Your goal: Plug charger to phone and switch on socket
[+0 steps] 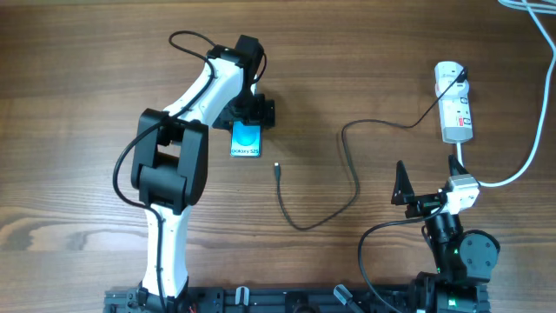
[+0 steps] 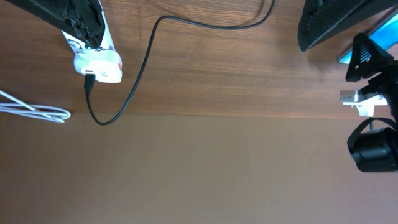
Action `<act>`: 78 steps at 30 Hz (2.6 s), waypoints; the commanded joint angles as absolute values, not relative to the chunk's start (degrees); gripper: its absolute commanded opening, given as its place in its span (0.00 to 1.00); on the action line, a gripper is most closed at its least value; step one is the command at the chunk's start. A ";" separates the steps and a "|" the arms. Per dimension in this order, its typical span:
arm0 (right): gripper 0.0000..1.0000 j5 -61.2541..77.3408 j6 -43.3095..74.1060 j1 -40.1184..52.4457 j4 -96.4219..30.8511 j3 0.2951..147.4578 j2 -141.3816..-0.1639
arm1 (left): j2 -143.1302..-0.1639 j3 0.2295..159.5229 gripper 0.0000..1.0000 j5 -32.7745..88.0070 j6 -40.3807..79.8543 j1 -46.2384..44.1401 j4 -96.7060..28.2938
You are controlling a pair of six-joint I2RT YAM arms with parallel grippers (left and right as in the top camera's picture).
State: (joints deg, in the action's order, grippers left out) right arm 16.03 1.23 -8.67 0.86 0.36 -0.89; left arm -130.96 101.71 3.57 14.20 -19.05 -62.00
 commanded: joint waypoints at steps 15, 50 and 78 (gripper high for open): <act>1.00 15.49 1.54 -8.73 1.19 0.30 -0.43 | -127.28 96.53 1.00 -3.44 18.50 -19.22 -58.76; 1.00 15.49 1.54 -8.73 1.19 0.30 -0.43 | -124.51 90.11 0.72 2.31 16.73 -20.40 -51.37; 1.00 22.13 15.40 -8.73 0.60 0.99 -0.43 | -126.17 89.86 0.79 2.31 16.99 -20.51 -48.84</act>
State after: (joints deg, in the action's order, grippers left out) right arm 18.26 12.78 -8.67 0.82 0.36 -0.89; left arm -124.68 91.11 1.37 16.84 -20.27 -48.60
